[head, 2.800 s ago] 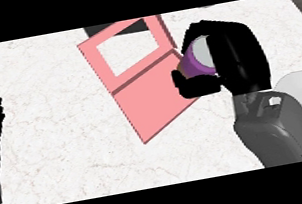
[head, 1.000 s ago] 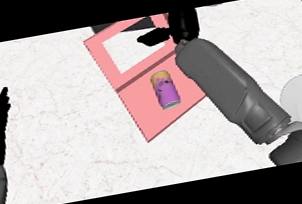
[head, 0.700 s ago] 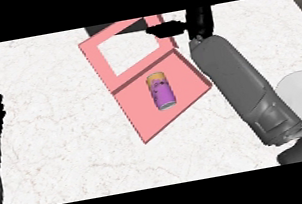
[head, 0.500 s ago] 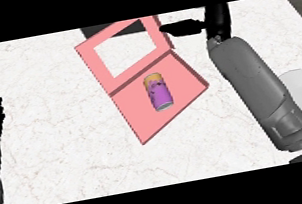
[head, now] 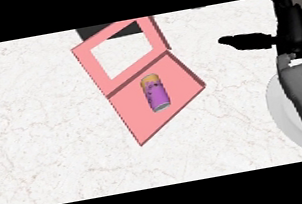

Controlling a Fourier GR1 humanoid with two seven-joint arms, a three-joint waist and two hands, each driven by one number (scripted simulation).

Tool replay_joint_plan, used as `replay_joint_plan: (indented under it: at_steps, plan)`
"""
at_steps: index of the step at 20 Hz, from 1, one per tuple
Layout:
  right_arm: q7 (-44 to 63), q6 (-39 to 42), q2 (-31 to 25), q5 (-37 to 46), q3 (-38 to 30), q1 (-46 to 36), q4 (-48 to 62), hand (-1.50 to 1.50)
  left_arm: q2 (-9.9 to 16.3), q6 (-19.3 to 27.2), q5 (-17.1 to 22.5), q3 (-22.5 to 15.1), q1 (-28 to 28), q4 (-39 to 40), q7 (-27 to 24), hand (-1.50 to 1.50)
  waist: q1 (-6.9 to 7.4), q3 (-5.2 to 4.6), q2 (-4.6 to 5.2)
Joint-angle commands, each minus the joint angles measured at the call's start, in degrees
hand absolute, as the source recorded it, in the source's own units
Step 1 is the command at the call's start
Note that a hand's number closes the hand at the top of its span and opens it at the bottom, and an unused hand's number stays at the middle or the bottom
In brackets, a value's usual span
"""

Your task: Pick the can from the plate and place it in the cardboard box

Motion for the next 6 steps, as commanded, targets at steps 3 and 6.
replay_joint_plan:
  at_steps: [3, 6]
  plan:
    - [-0.58, 9.85, -7.47, -5.97, -3.75, 14.65, -13.4, -1.5, -0.88, 0.5, -1.33, -0.06, -1.61, 1.02, -0.67, 0.0, 0.41, 0.0, 0.36]
    - [3.9, 13.35, -9.98, -6.79, -4.07, 21.87, -23.05, -1.5, 0.18, -1.39, -0.47, 0.74, 0.44, -1.74, 1.07, 0.0, 0.49, -0.01, 0.25]
